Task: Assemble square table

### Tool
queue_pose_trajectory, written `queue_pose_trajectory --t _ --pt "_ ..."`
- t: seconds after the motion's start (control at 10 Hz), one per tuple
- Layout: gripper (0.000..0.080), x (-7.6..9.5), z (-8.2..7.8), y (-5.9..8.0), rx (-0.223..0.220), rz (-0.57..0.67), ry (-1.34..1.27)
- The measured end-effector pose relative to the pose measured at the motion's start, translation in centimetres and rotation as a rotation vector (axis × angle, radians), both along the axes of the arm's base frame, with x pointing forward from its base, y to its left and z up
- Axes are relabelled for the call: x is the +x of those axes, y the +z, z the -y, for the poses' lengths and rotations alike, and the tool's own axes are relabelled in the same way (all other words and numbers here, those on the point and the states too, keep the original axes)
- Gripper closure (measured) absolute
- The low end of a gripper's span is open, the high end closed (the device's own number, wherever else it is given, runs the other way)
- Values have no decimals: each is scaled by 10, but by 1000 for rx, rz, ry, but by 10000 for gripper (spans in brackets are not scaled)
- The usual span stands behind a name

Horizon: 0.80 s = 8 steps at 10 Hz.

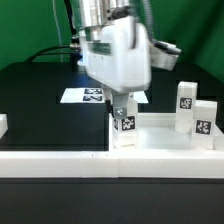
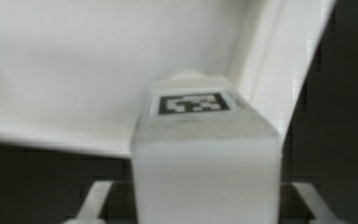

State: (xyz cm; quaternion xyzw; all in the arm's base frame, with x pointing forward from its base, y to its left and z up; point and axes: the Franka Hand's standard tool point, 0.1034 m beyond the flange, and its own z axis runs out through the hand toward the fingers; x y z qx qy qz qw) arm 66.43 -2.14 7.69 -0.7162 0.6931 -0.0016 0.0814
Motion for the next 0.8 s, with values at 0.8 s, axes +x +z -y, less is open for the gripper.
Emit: queue_pose_trajectory --t 0.8 --pt "296 1 -7 -2 8 -62 -229"
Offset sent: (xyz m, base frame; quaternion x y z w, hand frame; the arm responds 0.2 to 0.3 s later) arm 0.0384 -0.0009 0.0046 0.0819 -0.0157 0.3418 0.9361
